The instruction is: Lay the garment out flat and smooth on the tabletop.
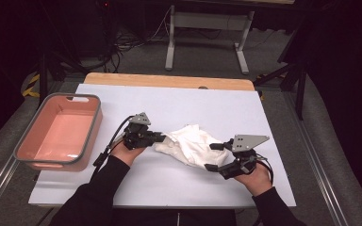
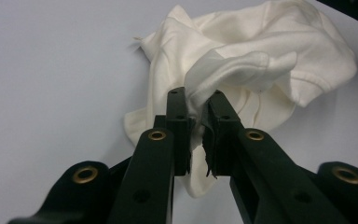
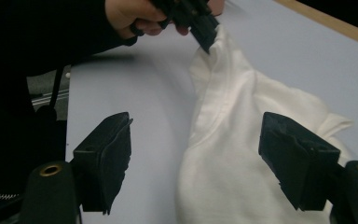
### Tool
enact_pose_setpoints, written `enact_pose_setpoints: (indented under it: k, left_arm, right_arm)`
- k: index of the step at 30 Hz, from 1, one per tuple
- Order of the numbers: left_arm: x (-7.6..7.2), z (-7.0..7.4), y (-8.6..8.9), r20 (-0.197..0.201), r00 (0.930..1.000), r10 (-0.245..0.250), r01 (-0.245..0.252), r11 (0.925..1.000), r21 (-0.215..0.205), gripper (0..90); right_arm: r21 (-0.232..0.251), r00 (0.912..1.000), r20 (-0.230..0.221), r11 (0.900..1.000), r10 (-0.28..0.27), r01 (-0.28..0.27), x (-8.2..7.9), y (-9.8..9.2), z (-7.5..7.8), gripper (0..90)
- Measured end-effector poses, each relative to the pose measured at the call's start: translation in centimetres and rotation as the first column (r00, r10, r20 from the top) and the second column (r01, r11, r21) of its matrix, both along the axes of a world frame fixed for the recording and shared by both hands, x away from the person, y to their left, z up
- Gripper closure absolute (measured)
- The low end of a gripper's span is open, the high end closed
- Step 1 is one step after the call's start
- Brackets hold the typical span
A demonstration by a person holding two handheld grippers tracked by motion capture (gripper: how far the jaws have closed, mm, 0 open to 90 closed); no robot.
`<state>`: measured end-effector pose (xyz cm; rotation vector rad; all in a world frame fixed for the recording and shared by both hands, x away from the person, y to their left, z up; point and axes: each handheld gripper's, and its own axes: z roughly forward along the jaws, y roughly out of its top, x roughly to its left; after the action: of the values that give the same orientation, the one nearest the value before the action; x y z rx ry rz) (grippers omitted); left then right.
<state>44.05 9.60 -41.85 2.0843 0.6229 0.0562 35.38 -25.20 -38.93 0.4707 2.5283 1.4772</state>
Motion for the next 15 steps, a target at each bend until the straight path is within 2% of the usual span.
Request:
enact_pose_setpoints:
  k: [2,3,5,6,7,15]
  left_arm:
    - [0.0,0.0,0.0,-0.003,1.0000,-0.002,0.002,1.0000,-0.001,81.9]
    - [0.1,0.0,0.0,-0.010,1.0000,-0.001,0.001,1.0000,-0.007,81.9]
    - [0.1,0.0,0.0,-0.012,0.9999,0.000,0.000,1.0000,-0.008,81.9]
    - [0.1,-0.1,0.1,-0.012,0.9999,-0.002,0.001,0.9999,-0.010,81.8]
    - [0.1,-0.1,0.1,-0.014,0.9999,-0.001,0.001,0.9999,-0.011,81.8]
    - [0.5,-0.2,0.3,-0.022,0.9997,0.010,-0.011,0.9999,-0.009,81.5]
  right_arm:
    - [-0.004,1.0000,-0.003,1.000,0.009,-0.009,-0.1,0.2,-0.4,26.8]
    - [-0.024,0.9997,-0.011,1.000,0.021,-0.021,-0.3,0.7,-1.1,28.1]
    - [-0.036,0.9995,-0.017,0.999,0.027,-0.027,-0.3,0.9,-1.5,28.9]
    - [-0.071,0.9994,-0.023,0.997,0.025,-0.026,-0.2,1.2,-2.1,29.5]
    - [-0.084,0.9994,-0.029,0.996,0.021,-0.023,-0.1,1.3,-2.4,29.5]
    - [-0.140,0.9980,-0.062,0.990,0.006,-0.015,1.1,1.6,-4.1,28.4]
